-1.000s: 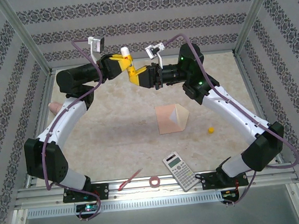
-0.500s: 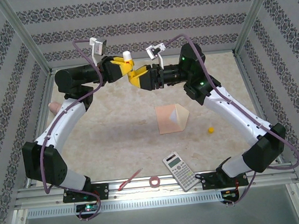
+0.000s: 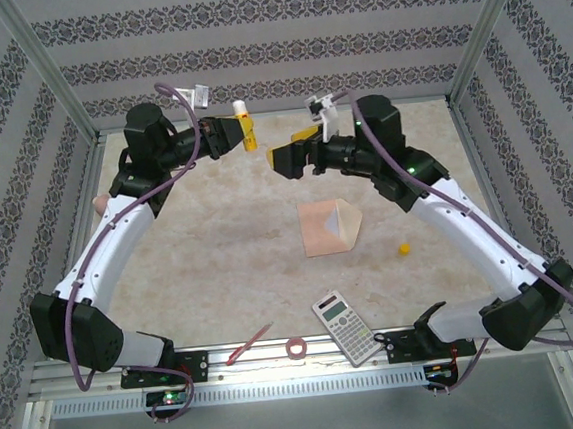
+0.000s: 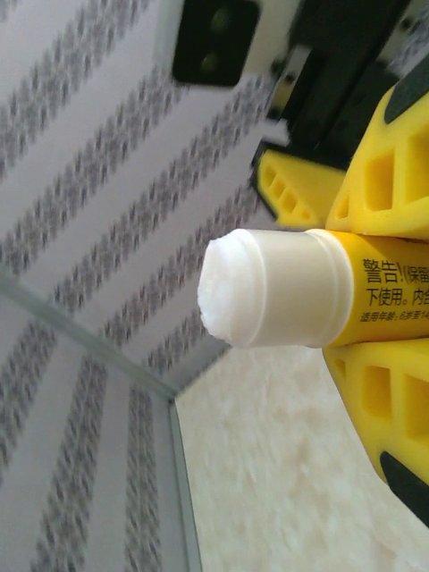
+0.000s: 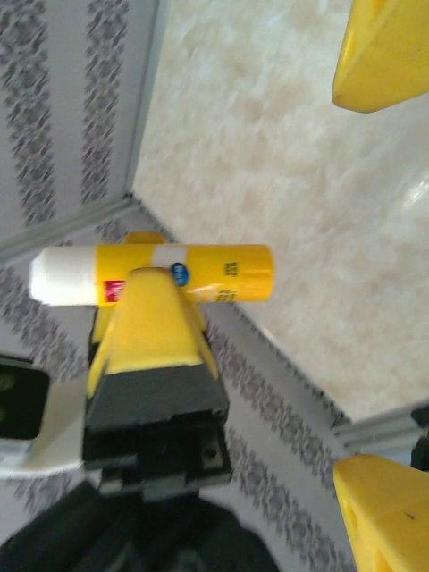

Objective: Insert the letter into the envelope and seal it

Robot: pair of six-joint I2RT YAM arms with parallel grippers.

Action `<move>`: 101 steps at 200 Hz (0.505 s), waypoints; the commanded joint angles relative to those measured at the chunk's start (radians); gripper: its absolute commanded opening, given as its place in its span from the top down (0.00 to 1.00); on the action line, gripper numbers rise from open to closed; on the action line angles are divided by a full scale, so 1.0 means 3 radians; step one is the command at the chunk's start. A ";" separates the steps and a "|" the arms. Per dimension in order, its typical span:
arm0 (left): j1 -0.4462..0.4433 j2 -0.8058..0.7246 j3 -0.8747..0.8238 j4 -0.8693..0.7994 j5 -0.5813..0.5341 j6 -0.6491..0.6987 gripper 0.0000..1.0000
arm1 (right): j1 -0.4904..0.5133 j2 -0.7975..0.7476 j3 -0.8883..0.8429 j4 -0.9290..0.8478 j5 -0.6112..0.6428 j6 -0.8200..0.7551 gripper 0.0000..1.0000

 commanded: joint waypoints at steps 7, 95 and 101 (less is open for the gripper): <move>-0.0011 -0.0003 -0.0324 0.0139 -0.0619 -0.0259 1.00 | 0.0121 0.0200 0.0002 0.0019 0.0488 -0.0156 0.06; -0.0127 -0.0200 -0.1486 0.1974 -0.1721 -0.1761 1.00 | -0.0102 0.0611 -0.0861 0.2128 0.0149 0.1413 0.11; -0.0132 -0.0203 -0.1528 0.2050 -0.1771 -0.1823 1.00 | -0.0107 0.0637 -0.0903 0.2229 0.0176 0.1538 0.12</move>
